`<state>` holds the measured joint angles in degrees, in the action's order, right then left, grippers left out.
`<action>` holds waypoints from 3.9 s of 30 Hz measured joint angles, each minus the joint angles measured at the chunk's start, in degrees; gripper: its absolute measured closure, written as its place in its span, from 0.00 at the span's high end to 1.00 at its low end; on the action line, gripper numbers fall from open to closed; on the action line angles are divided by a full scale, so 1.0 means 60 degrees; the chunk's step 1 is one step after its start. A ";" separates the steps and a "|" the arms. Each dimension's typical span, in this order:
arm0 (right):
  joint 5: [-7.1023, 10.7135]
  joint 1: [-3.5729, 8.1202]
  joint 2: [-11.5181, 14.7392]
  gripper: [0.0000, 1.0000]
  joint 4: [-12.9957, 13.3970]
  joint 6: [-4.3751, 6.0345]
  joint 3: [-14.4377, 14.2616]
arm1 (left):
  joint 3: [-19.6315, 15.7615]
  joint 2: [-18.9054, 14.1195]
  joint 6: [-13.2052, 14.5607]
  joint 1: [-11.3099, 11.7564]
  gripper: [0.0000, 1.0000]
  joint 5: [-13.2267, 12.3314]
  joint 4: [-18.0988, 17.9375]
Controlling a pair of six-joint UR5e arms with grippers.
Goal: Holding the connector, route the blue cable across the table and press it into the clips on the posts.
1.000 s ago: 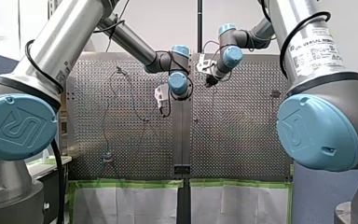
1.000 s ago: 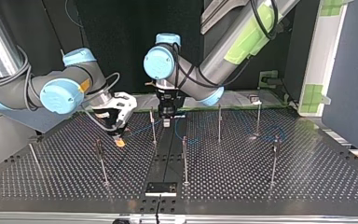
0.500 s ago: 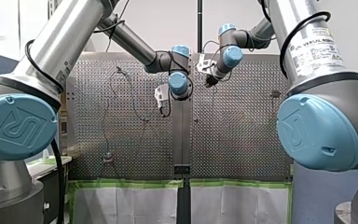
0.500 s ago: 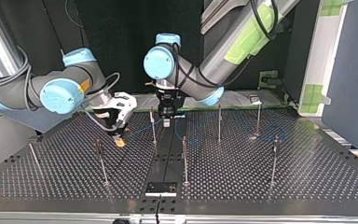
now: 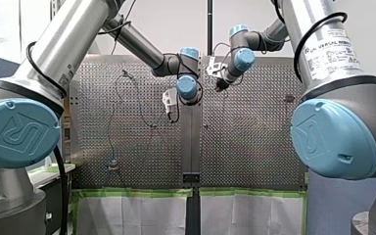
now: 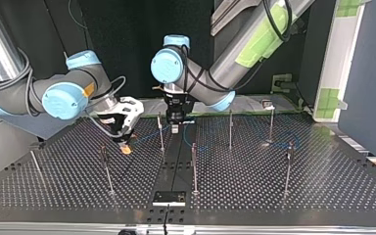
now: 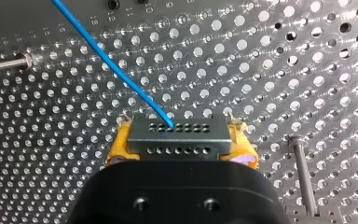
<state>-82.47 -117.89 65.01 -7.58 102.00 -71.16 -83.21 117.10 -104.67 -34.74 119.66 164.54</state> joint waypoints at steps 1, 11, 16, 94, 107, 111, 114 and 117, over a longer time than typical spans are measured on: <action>0.0000 0.0000 0.0000 0.00 0.0000 0.0000 -0.0001 | 0.0000 0.0000 0.0000 0.0000 0.21 0.0000 0.0000; 0.0000 0.0000 0.0000 0.00 0.0000 0.0000 0.0000 | 0.0000 0.0000 0.0000 0.0000 0.21 0.0000 0.0000; 0.0000 0.0000 0.0000 0.00 0.0000 -0.0001 0.0000 | 0.0000 0.0000 0.0000 0.0000 0.21 0.0000 0.0000; 0.0000 0.0015 0.0000 0.00 0.0000 0.0000 -0.0015 | -0.0015 0.0000 0.0000 0.0000 0.21 0.0000 0.0000; -0.0181 0.0027 -0.0330 0.00 -0.0171 -0.0330 -0.0216 | 0.0282 0.0234 0.0341 -0.0423 0.15 0.0492 0.0495; -0.0213 0.0029 -0.0570 0.00 -0.0199 -0.0671 -0.0256 | 0.0303 0.0245 0.0375 -0.0498 0.15 0.0796 0.0763; -0.0217 0.0029 -0.0624 0.00 -0.0203 -0.0912 -0.0260 | 0.0304 0.0246 0.0379 -0.0509 0.15 0.0867 0.0815; -0.0219 0.0029 -0.0639 0.00 -0.0204 -0.1141 -0.0262 | 0.0306 0.0248 0.0380 -0.0510 0.15 0.0887 0.0830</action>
<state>-83.78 -117.72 61.17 -8.81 95.15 -72.73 -81.38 118.59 -102.39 -37.80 124.98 169.52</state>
